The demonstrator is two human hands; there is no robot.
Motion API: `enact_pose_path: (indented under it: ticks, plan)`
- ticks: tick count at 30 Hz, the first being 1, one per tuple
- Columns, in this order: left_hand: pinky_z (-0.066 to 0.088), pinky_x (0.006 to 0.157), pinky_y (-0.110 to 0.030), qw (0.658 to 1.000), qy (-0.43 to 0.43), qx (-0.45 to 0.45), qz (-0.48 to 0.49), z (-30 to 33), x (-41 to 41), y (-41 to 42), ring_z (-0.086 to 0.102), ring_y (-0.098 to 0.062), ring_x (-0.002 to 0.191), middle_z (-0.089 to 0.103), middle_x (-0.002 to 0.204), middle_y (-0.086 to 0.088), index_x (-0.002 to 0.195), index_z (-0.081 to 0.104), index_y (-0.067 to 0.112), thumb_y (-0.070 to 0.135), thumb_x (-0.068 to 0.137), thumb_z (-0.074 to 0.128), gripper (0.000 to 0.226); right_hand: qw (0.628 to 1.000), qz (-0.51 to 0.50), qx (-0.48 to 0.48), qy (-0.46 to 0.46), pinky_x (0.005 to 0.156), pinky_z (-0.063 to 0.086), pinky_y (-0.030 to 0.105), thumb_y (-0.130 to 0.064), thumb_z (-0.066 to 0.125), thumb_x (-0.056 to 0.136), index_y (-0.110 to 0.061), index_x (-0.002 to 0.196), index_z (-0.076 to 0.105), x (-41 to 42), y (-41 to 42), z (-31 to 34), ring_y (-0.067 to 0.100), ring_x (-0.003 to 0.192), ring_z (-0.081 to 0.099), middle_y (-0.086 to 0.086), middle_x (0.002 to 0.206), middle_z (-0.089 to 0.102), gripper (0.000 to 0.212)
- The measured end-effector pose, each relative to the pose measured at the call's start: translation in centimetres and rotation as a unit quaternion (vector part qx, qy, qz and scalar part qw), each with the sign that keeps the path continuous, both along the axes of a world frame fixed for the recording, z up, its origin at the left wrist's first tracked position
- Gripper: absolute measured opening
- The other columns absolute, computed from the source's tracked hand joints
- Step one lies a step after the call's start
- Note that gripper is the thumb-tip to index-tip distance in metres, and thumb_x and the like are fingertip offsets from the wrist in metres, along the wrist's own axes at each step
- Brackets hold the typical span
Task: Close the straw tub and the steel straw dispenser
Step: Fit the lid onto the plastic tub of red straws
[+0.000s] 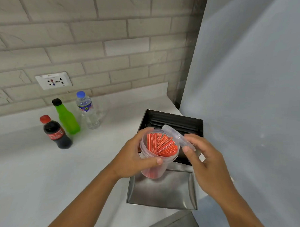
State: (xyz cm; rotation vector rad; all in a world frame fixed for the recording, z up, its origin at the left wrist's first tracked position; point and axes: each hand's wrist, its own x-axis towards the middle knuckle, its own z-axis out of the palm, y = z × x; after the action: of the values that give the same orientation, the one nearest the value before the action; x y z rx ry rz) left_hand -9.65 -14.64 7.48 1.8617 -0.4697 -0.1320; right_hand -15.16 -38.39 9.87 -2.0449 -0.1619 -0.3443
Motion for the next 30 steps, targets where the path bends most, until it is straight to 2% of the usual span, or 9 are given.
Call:
enact_pose_path:
  ticks: [4, 7, 10, 12, 15, 17, 19, 26, 30]
  plan:
    - [0.061, 0.094, -0.031, 0.999, 0.01, -0.032, 0.01, -0.2, -0.2, -1.5, 0.06, -0.016, 0.129, 0.06, 0.137, 0.014, 0.146, 0.047, 0.038, 0.069, 0.069, 0.084, 0.091, 0.999, 0.033, -0.008, 0.024, 0.1, 0.048, 0.014, -0.026, 0.06, 0.103, -0.027, 0.137, 0.063, 0.0, 0.0, -1.5, -0.003, 0.129, 0.057, -0.019, 0.137, 0.064, 0.034]
    - [0.061, 0.096, -0.045, 0.997, 0.016, -0.067, 0.018, -0.2, -0.3, -2.1, 0.062, -0.027, 0.126, 0.062, 0.135, 0.001, 0.146, 0.048, 0.026, 0.069, 0.072, 0.082, 0.092, 0.997, 0.067, -0.006, 0.022, 0.101, 0.05, 0.016, -0.041, 0.056, 0.103, -0.029, 0.142, 0.057, -0.2, -0.1, -1.9, 0.0, 0.133, 0.054, -0.023, 0.141, 0.058, 0.041]
    - [0.06, 0.098, -0.05, 0.997, 0.016, -0.07, 0.017, -0.4, -0.6, -2.7, 0.064, -0.029, 0.125, 0.063, 0.135, 0.001, 0.147, 0.046, 0.026, 0.067, 0.077, 0.079, 0.087, 0.996, 0.085, 0.003, 0.029, 0.099, 0.048, 0.012, -0.057, 0.061, 0.096, -0.036, 0.143, 0.053, -0.6, 0.0, -2.0, 0.003, 0.135, 0.052, -0.022, 0.144, 0.056, 0.053]
    - [0.058, 0.103, -0.047, 0.997, 0.027, -0.064, 0.021, -0.6, -0.8, -3.0, 0.064, -0.023, 0.128, 0.062, 0.139, 0.007, 0.153, 0.038, 0.032, 0.068, 0.079, 0.077, 0.091, 0.996, 0.087, 0.011, 0.023, 0.098, 0.046, 0.009, -0.056, 0.066, 0.093, -0.039, 0.143, 0.052, -0.7, 0.3, -2.0, 0.003, 0.134, 0.053, -0.021, 0.143, 0.056, 0.054]
    - [0.05, 0.111, -0.031, 0.997, 0.045, -0.058, 0.015, -0.5, -1.1, -3.4, 0.057, -0.009, 0.136, 0.052, 0.152, 0.015, 0.162, 0.017, 0.041, 0.078, 0.077, 0.07, 0.106, 0.996, 0.085, 0.029, 0.007, 0.099, 0.045, 0.009, -0.055, 0.067, 0.093, -0.04, 0.14, 0.053, -0.7, 0.4, -2.0, 0.005, 0.133, 0.055, -0.022, 0.141, 0.059, 0.051]
    - [0.046, 0.107, -0.017, 0.998, 0.043, -0.055, -0.009, 0.0, -1.1, -3.3, 0.052, 0.0, 0.138, 0.048, 0.152, 0.029, 0.161, 0.011, 0.046, 0.081, 0.08, 0.062, 0.102, 0.995, 0.089, 0.04, 0.005, 0.1, 0.047, 0.013, -0.055, 0.066, 0.093, -0.037, 0.14, 0.055, -0.6, 0.2, -1.9, 0.007, 0.131, 0.057, -0.02, 0.138, 0.061, 0.051]
    - [0.044, 0.101, -0.009, 0.998, 0.036, -0.044, -0.028, 0.6, -1.1, -3.1, 0.05, 0.005, 0.138, 0.044, 0.147, 0.041, 0.159, 0.009, 0.05, 0.084, 0.081, 0.053, 0.095, 0.994, 0.1, 0.046, 0.014, 0.101, 0.05, 0.019, -0.053, 0.066, 0.094, -0.034, 0.14, 0.056, -0.3, 0.0, -1.8, 0.01, 0.129, 0.06, -0.016, 0.135, 0.064, 0.051]
    - [0.051, 0.096, -0.015, 0.998, -0.005, -0.05, -0.038, 1.8, -1.0, -2.8, 0.06, -0.009, 0.128, 0.055, 0.136, 0.028, 0.159, 0.019, 0.034, 0.078, 0.092, 0.04, 0.083, 0.986, 0.135, 0.095, 0.025, 0.093, 0.057, 0.024, -0.043, 0.068, 0.096, -0.029, 0.139, 0.059, 0.4, -0.3, -0.5, 0.014, 0.121, 0.067, -0.01, 0.129, 0.07, 0.046]
    - [0.055, 0.088, -0.021, 0.998, -0.02, -0.063, -0.013, 2.6, -1.2, -3.1, 0.069, -0.016, 0.11, 0.063, 0.121, 0.014, 0.146, 0.031, 0.039, 0.079, 0.091, 0.042, 0.069, 0.984, 0.136, 0.112, 0.022, 0.091, 0.062, 0.039, -0.042, 0.065, 0.098, -0.027, 0.137, 0.061, 0.6, -0.1, -0.3, 0.022, 0.118, 0.069, -0.004, 0.127, 0.071, 0.043]
